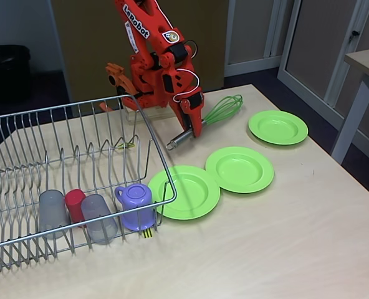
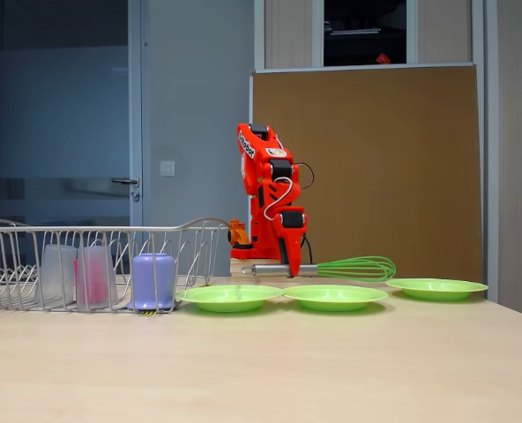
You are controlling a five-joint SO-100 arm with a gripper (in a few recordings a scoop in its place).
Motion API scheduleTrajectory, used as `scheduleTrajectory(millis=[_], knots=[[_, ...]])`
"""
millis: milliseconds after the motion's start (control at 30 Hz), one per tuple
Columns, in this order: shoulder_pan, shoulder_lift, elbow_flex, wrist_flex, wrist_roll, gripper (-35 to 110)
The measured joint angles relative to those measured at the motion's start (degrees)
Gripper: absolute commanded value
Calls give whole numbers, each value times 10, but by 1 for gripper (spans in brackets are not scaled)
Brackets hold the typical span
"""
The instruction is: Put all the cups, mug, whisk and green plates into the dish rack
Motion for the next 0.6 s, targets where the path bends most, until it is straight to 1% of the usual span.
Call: scheduleTrajectory(millis=[67,133,300,467,600], knots=[[-18,44,-28,58,-5,0],[-40,75,-54,102,-34,0],[-87,87,-152,145,-82,0],[-69,27,-312,143,-183,0],[-11,-10,-446,184,-261,0]])
